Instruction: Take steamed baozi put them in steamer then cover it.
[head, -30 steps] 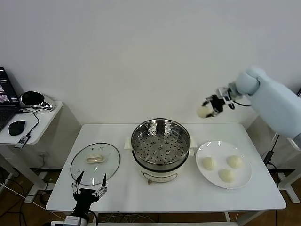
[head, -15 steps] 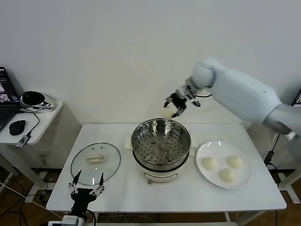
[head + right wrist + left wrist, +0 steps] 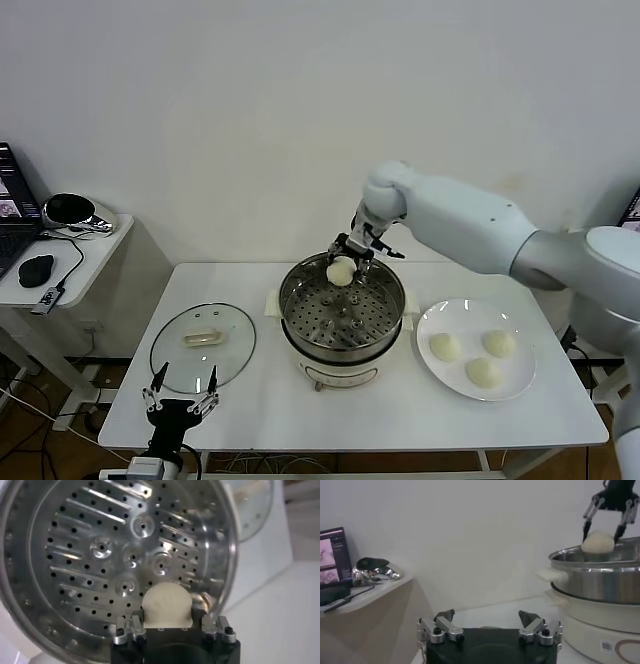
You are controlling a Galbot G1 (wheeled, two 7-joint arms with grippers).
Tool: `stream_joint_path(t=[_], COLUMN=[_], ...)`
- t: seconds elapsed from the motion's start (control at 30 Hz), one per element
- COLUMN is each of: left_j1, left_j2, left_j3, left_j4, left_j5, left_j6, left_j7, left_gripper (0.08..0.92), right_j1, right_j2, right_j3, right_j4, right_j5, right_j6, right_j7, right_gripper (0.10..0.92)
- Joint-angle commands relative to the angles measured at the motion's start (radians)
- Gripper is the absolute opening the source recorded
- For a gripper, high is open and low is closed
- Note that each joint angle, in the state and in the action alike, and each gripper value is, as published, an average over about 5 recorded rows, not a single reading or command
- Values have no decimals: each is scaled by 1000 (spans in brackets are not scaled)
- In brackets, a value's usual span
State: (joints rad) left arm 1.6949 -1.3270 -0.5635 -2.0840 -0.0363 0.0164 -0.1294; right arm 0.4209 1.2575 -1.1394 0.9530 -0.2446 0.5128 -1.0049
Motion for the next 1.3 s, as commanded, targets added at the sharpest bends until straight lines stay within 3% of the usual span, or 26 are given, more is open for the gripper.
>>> stream_joint_path(t=[0.03, 0.2, 0.37, 0.47, 0.57, 0.67, 0.87, 1.07, 1.3], left_j1=[0, -2, 0, 2, 3, 6, 8, 7, 11], left_j2=[-1, -2, -5, -6, -6, -5, 8, 26, 39], left_j3=[2, 3, 2, 0, -1, -2, 0, 5, 11], left_j4=[3, 3, -1, -4, -12, -23, -39, -61, -79], left_j5=[-1, -1, -1, 0, 1, 1, -1, -9, 0], left_j6=[1, 0, 0, 1, 4, 8, 21, 69, 102], left_j7=[1, 1, 1, 0, 1, 1, 2, -14, -20], left_gripper=[823, 823, 823, 823, 823, 823, 823, 823, 823], right_j1=[-48, -66, -71, -46, 20, 113, 261, 289, 163], right_j2=[39, 54, 61, 46, -8, -106, -365, -622, -839], right_j3=[1, 20, 30, 23, -13, -57, -121, -114, -59], right_j4=[-71, -105, -127, -90, 7, 164, 452, 594, 655], right_j5=[-130, -171, -173, -98, 67, 232, 385, 396, 327], right_j6=[108, 138, 159, 132, 1, -256, -629, -783, -801], right_j7=[47, 72, 97, 84, 24, -49, -105, -99, -83], right_gripper=[585, 622, 754, 808, 821, 822, 823, 823, 823])
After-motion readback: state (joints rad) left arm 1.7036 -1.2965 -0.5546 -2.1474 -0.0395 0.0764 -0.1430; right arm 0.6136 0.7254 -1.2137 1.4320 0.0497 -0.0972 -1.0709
